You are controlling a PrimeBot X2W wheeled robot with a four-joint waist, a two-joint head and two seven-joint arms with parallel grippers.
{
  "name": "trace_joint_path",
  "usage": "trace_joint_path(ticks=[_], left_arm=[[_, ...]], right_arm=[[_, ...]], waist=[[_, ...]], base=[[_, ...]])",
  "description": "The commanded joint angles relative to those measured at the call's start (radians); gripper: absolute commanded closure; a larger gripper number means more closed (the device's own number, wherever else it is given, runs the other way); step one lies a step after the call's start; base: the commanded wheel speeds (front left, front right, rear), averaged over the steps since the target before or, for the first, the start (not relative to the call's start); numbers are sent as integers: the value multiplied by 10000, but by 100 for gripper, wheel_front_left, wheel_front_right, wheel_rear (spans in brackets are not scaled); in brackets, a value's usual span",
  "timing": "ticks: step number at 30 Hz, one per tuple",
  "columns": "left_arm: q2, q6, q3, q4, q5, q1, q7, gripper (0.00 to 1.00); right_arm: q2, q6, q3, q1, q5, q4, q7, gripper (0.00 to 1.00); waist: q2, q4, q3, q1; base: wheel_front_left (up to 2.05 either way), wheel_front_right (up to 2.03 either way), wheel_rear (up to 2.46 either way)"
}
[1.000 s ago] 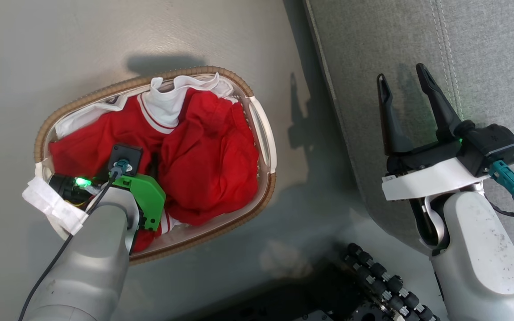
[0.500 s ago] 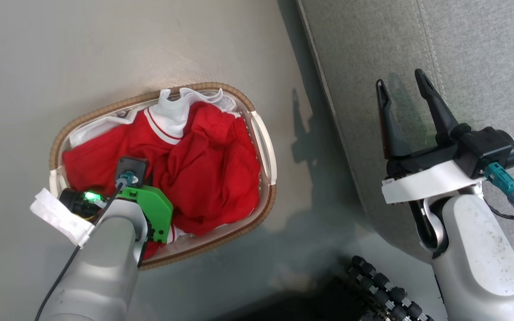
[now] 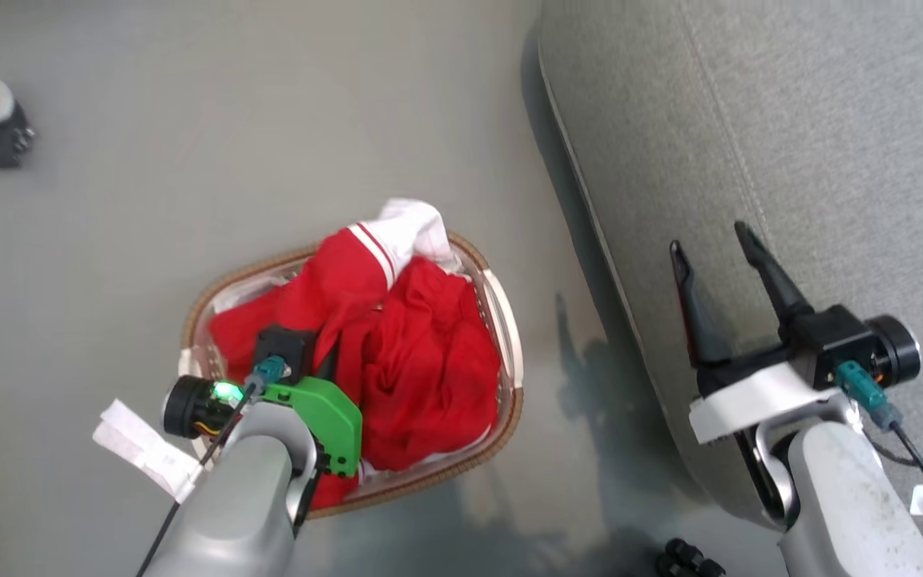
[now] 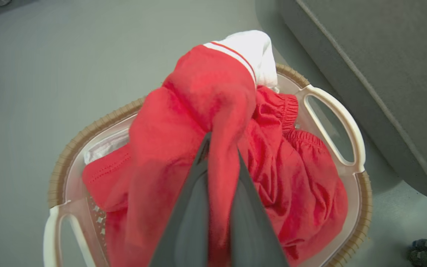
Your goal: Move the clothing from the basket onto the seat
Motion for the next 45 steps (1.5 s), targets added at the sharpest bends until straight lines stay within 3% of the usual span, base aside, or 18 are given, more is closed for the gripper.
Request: trace_joint_path(ticks=[1,10,19,35,45], left_arm=[[-19,-52,-56,-314,-86,307,-33,100],[-7,-154,-226,-1959,-254,1214,-34,100],[386,-188,-301,-3100,64,1119,-35,100],[1089,-253,-591,-4936,-498,-1464,1023,100],[743,-259,-1028,-5138,-630,-2908,1502,100]], right_arm=[[-43,-3,-48,312,-95,85,-47,0],[-43,-3,-93,1504,-475,414,-47,0],[-43,-3,23,2406,-592,576,-47,0],[-40,-5,786,2037,-901,442,-46,0],[-40,-5,2502,1051,-680,566,-47,0]], waist=[[0,666,-1623,0],[0,1173,-3850,0],[0,1336,-5422,0],[0,1633,-5958,0],[0,1785,-5872,0]], base=[[0,0,0],[0,0,0],[0,0,0],[0,0,0],[0,0,0]])
